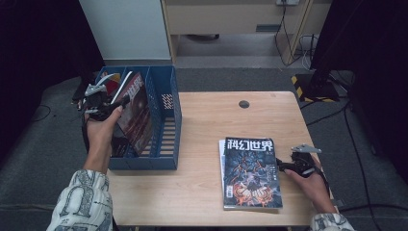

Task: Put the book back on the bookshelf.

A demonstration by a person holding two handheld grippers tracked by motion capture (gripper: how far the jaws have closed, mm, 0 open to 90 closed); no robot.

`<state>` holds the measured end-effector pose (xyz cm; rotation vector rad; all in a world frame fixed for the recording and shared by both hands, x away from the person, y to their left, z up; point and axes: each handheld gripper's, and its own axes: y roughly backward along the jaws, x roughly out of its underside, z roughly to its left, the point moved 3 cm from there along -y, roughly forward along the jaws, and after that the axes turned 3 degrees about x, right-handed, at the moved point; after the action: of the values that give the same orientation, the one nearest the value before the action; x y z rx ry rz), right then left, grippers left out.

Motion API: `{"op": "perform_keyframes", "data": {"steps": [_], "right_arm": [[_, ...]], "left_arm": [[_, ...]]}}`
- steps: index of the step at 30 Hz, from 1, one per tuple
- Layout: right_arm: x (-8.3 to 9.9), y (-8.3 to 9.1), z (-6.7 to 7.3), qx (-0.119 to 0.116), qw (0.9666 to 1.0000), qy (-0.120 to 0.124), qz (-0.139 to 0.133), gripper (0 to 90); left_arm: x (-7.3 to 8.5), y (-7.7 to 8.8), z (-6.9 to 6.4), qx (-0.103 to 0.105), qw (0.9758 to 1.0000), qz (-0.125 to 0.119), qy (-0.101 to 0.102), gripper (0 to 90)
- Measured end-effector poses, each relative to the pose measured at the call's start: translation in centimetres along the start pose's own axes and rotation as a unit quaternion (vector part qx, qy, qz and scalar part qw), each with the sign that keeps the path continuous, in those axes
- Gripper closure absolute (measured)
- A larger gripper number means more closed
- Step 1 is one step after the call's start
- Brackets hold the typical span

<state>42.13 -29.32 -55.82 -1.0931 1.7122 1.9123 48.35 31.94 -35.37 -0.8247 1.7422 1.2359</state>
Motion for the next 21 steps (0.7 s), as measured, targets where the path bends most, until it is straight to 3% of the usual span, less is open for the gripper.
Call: {"op": "perform_keyframes", "data": {"steps": [5,9,16,21], "right_arm": [[0.0,0.0,0.0,0.0,1.0,0.0,0.0,19.3],[0.0,0.0,0.0,0.0,1.0,0.0,0.0,19.3],[0.0,0.0,0.0,0.0,1.0,0.0,0.0,19.3],[0.0,0.0,0.0,0.0,1.0,-0.001,0.0,19.3]], "left_arm": [[0.3,0.2,0.2,0.001,1.0,0.002,0.0,54.5],[0.6,0.6,0.4,-0.009,0.9999,0.006,-0.013,49.4],[2.1,1.8,1.3,0.001,1.0,0.002,0.001,44.5],[4.0,2.3,1.6,0.013,0.9997,-0.003,0.021,43.7]]}}
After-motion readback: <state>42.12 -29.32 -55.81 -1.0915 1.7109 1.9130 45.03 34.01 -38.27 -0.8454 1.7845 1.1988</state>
